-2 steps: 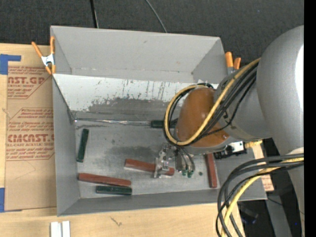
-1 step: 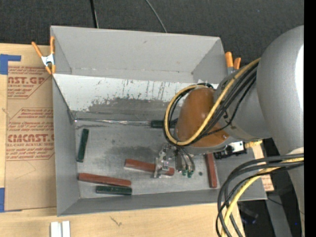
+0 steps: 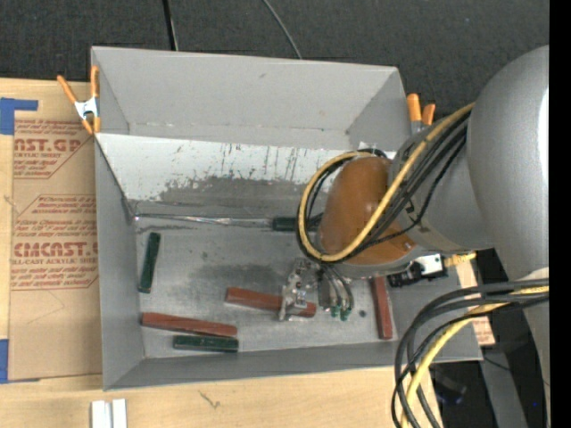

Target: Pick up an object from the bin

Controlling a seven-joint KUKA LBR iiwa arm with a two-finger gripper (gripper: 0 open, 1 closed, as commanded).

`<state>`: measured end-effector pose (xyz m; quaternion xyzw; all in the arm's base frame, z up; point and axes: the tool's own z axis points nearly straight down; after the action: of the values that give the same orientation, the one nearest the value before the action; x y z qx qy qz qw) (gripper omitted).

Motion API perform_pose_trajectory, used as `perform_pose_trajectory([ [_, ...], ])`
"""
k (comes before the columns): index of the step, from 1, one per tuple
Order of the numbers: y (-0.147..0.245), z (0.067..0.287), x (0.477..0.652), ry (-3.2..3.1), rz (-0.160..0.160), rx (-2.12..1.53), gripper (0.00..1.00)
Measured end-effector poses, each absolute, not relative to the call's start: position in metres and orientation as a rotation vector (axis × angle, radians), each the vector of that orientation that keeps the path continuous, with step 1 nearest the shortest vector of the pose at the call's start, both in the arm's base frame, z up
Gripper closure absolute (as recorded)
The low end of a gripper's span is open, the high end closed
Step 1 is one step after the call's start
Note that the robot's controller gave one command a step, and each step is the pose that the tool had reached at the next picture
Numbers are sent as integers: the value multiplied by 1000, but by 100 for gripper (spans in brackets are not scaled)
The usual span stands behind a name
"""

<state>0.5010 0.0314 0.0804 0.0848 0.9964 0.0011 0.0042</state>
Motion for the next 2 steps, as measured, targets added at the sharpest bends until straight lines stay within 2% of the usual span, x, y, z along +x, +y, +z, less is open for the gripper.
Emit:
perform_pose_trajectory([
  [2, 31, 103, 499, 3132, 1, 267, 100],
])
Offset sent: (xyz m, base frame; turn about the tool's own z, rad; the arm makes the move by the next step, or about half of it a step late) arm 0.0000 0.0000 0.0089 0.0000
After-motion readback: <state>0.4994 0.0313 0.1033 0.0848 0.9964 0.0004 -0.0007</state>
